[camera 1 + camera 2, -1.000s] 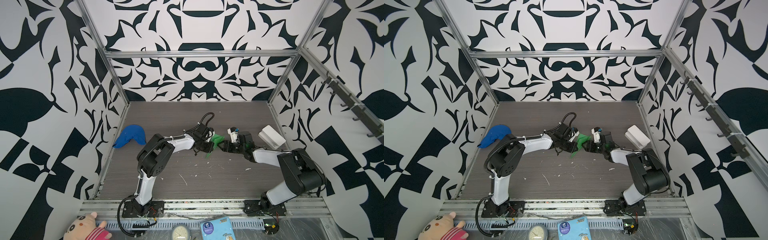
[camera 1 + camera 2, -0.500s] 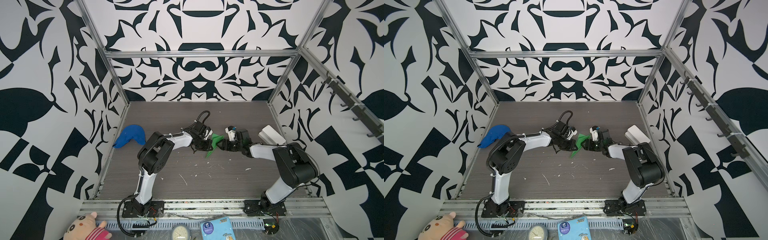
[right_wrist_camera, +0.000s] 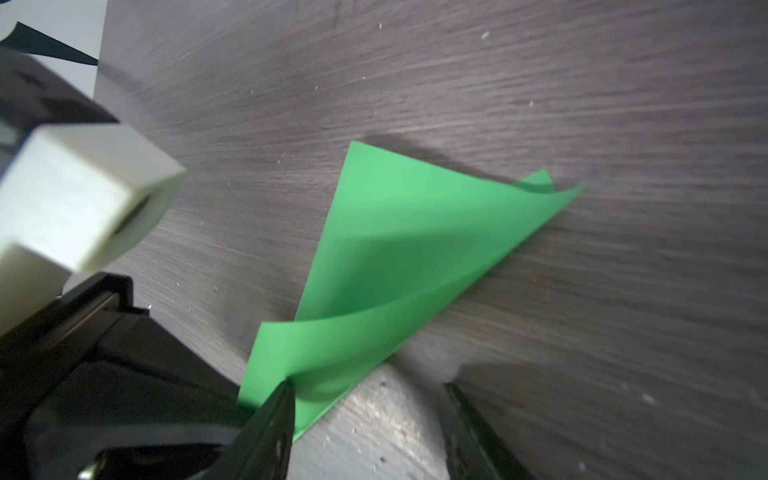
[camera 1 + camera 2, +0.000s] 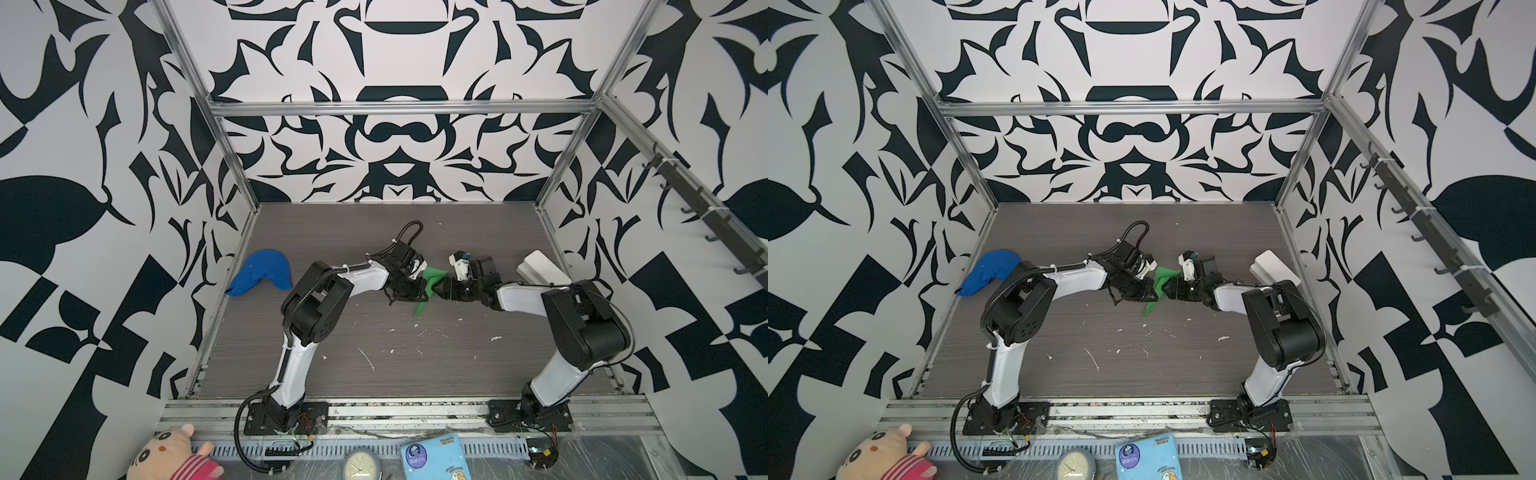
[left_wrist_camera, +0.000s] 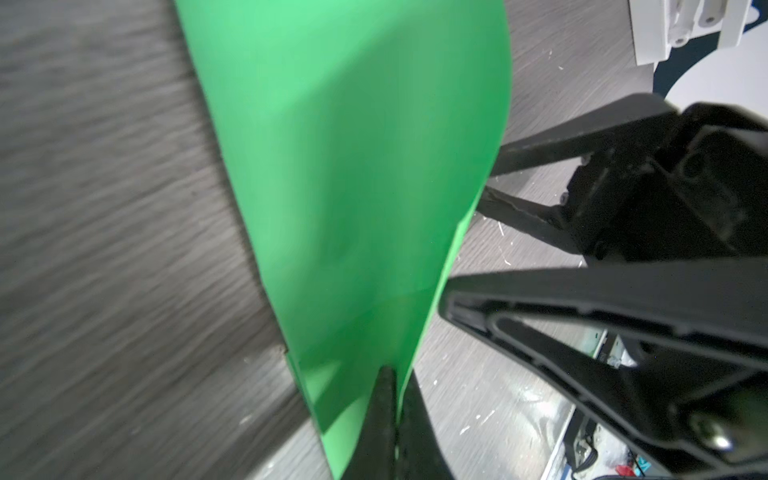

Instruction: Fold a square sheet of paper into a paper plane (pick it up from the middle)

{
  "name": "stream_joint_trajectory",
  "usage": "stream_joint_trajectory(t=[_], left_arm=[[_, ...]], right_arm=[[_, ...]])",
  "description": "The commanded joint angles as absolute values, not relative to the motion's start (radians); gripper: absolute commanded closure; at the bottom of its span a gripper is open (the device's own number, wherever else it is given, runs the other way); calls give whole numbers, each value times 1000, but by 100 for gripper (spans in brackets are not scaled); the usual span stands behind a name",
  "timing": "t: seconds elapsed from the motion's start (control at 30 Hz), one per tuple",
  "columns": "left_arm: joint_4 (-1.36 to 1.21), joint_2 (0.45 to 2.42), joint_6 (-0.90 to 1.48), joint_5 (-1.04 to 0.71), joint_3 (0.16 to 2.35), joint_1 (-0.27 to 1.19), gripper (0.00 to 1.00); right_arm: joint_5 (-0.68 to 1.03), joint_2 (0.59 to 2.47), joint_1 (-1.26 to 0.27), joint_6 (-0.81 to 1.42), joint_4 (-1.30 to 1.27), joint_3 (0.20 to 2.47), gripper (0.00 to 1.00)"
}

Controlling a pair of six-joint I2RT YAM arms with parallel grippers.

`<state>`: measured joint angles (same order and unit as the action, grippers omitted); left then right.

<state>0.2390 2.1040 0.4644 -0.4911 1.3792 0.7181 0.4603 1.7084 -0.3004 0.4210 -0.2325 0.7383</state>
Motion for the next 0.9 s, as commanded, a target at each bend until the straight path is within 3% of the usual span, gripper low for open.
stream_joint_trajectory(t=[0.0, 0.87], left_arm=[[221, 2109, 502, -492, 1354, 715, 95], [-242, 2017, 709, -560, 1084, 645, 95]], right_arm=[[463, 1712, -298, 404, -203, 774, 40], [569, 1708, -304, 357, -204, 800, 38]])
